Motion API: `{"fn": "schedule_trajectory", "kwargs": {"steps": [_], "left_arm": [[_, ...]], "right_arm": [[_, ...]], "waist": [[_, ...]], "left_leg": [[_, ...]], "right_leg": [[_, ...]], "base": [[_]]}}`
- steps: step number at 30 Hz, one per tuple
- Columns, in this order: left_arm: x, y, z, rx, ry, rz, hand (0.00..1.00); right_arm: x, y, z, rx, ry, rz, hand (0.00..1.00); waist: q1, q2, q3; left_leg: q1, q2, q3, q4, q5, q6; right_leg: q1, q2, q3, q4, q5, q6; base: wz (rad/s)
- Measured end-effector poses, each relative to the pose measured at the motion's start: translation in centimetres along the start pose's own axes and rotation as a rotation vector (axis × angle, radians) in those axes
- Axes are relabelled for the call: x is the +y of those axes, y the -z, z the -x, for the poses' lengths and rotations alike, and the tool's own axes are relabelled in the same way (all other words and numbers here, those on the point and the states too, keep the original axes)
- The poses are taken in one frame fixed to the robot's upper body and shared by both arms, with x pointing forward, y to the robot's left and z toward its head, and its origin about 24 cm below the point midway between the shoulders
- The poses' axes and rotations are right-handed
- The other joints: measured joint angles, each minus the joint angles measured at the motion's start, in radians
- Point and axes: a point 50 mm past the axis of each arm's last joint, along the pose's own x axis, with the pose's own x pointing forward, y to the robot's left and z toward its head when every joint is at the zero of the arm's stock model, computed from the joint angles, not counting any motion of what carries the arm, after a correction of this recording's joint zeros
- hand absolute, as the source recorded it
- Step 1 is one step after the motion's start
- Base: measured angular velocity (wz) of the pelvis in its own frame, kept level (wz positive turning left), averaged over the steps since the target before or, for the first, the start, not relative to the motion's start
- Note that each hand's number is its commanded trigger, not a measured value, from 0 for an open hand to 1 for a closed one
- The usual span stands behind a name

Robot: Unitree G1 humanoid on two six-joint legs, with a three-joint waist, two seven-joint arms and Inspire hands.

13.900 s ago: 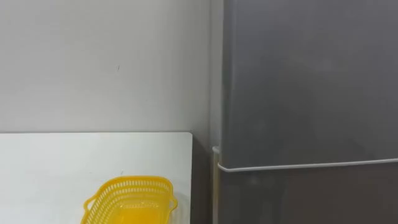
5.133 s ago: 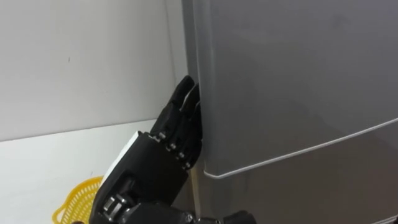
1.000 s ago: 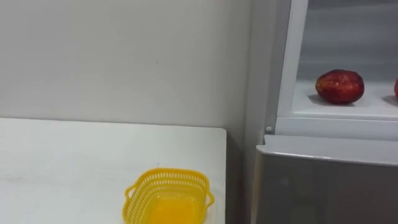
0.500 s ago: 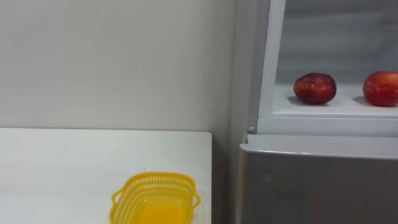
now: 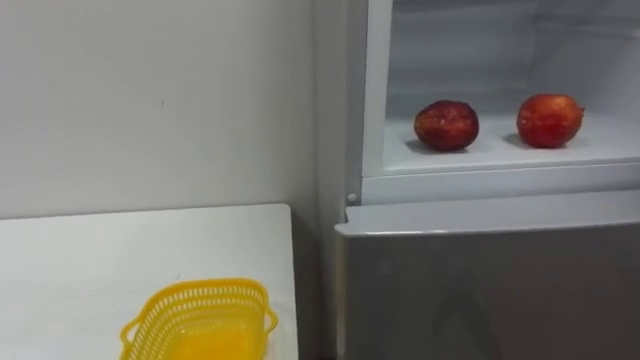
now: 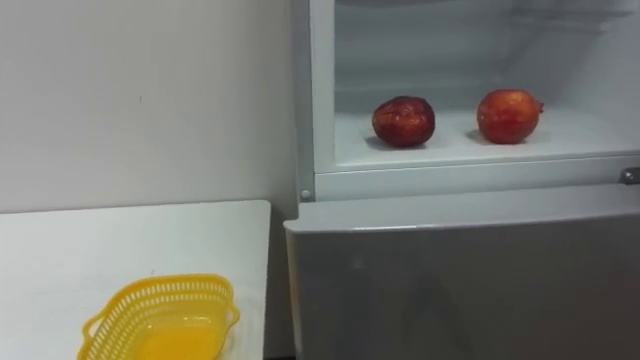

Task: Retrieve from the upper fridge

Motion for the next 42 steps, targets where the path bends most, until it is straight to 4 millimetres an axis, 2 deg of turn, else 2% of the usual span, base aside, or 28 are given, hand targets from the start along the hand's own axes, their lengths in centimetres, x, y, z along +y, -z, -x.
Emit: {"fn": "schedule_trajectory", "kwargs": {"steps": [1, 2, 4, 5, 7, 9, 10, 14, 19, 25, 30, 33, 36, 40, 41, 42], "left_arm": [[0.0, 0.5, 0.1, 0.002, 0.0, -0.001, 0.0], [0.1, 0.6, 0.1, 0.0, -0.001, -0.001, 0.0], [0.1, 0.6, 0.1, -0.014, -0.003, -0.002, 0.0], [0.1, 0.5, 0.1, -0.018, -0.002, -0.003, 0.0], [0.0, 0.7, 0.2, -0.027, 0.001, 0.0, 0.0], [-0.1, 1.1, 0.3, -0.025, 0.004, -0.003, 0.0], [-0.1, 1.2, 0.3, -0.023, 0.006, -0.002, 0.0], [-0.3, 1.8, 0.3, -0.011, 0.016, -0.008, 0.0], [-0.1, 1.7, 0.3, -0.04, 0.017, -0.014, 0.0], [0.2, 1.5, 0.3, -0.058, 0.018, -0.055, 0.0], [-0.1, 1.9, 0.2, -0.028, 0.039, -0.056, 0.0], [-0.2, 2.1, 0.2, -0.019, 0.054, -0.058, 0.0], [-0.2, 1.9, 0.2, -0.019, 0.061, -0.064, 0.0], [0.0, 1.0, 0.0, -0.032, 0.083, -0.123, 0.0], [0.1, 0.9, 0.0, -0.032, 0.085, -0.126, 0.0], [0.3, 0.9, 0.0, -0.032, 0.09, -0.13, 0.0]], "right_arm": [[-0.1, -2.0, 0.3, -0.107, 0.017, -0.025, 0.0], [-0.1, -2.9, 0.5, -0.156, 0.028, -0.037, 0.0], [-0.3, -6.0, 1.3, -0.317, 0.07, -0.087, 0.0], [-0.4, -6.7, 1.5, -0.349, 0.078, -0.096, 0.0], [-0.5, -9.8, 2.7, -0.499, 0.101, -0.144, 0.0], [-0.6, -11.9, 3.9, -0.615, 0.13, -0.141, 0.0], [-0.8, -13.2, 4.8, -0.692, 0.151, -0.155, 0.0], [-1.3, -16.6, 7.1, -0.889, 0.187, -0.229, 0.0], [-3.5, -20.4, 10.2, -1.141, 0.273, -0.317, 0.0], [-4.1, -22.7, 13.1, -1.365, 0.332, -0.337, 0.0], [-3.7, -24.5, 13.9, -1.46, 0.321, -0.377, 0.0], [-3.5, -25.5, 14.4, -1.509, 0.304, -0.393, 0.0], [-2.9, -26.8, 14.9, -1.558, 0.27, -0.416, 0.0], [-1.9, -28.6, 14.6, -1.597, 0.211, -0.386, 0.0], [-1.8, -28.7, 14.4, -1.592, 0.202, -0.373, 0.0], [-1.5, -28.9, 14.0, -1.58, 0.182, -0.35, 0.0]], "waist": [[-0.003, 0.005, 0.0021], [-0.008, 0.006, 0.0024], [-0.011, 0.005, 0.0011], [-0.011, 0.006, 0.0007], [-0.017, 0.009, -0.0043], [-0.024, 0.016, -0.0091], [-0.024, 0.018, -0.0092], [-0.018, 0.015, -0.0084], [-0.009, -0.002, -0.0035], [0.015, -0.018, -0.0043], [0.042, -0.025, -0.0075], [0.05, -0.031, -0.0077], [0.058, -0.038, -0.0053], [0.062, -0.055, 0.0088], [0.062, -0.059, 0.0089], [0.063, -0.067, 0.005]], "left_leg": [[0.0, 0.0, 0.0, 0.0, 0.0, 0.0], [0.0, 0.0, 0.001, 0.0, 0.0, 0.0], [0.001, 0.0, 0.001, -0.001, 0.0, 0.0], [0.0, 0.0, 0.003, -0.002, 0.0, 0.0], [-0.008, 0.0, 0.006, -0.007, 0.0, 0.0], [-0.013, -0.001, 0.009, -0.011, 0.0, -0.001], [-0.018, -0.001, 0.015, -0.011, 0.0, -0.001], [-0.015, 0.001, 0.028, -0.009, 0.001, -0.002], [-0.017, 0.002, 0.032, -0.01, 0.001, -0.002], [-0.022, 0.0, 0.027, -0.012, 0.002, -0.003], [-0.021, 0.001, 0.023, -0.012, 0.002, -0.003], [-0.025, 0.0, 0.001, -0.008, 0.002, -0.003], [-0.035, 0.0, -0.021, 0.012, 0.002, -0.004], [-0.043, -0.002, -0.052, 0.022, 0.003, -0.005], [-0.044, -0.002, -0.057, 0.025, 0.003, -0.005], [-0.048, -0.003, -0.058, 0.027, 0.003, -0.005]], "right_leg": [[0.001, 0.001, 0.0, -0.003, 0.0, 0.0], [0.003, 0.001, 0.001, -0.007, 0.001, 0.0], [0.006, 0.004, 0.002, -0.012, 0.003, 0.0], [0.004, 0.005, 0.001, -0.011, 0.003, 0.0], [-0.009, 0.006, 0.002, -0.011, 0.004, -0.002], [-0.019, 0.007, 0.003, -0.007, 0.004, -0.002], [-0.022, 0.007, 0.004, -0.001, 0.004, -0.002], [-0.026, 0.012, 0.024, 0.004, 0.004, -0.002], [-0.031, 0.012, 0.026, 0.004, 0.004, -0.002], [-0.036, 0.012, 0.024, 0.002, 0.004, -0.002], [-0.034, 0.012, 0.022, 0.005, 0.006, -0.004], [-0.027, 0.009, -0.002, 0.004, 0.006, -0.004], [-0.02, 0.006, -0.026, 0.003, 0.006, -0.004], [-0.008, 0.001, -0.058, -0.001, 0.006, -0.004], [-0.006, 0.001, -0.061, -0.003, 0.006, -0.004], [-0.002, 0.0, -0.069, -0.008, 0.006, -0.004]], "base": [[0.0], [0.0], [0.0], [-0.06], [-0.07], [-0.06], [-0.07], [-0.14], [-0.02], [0.01], [0.01], [0.18], [0.24], [0.24], [0.25], [0.15]]}}
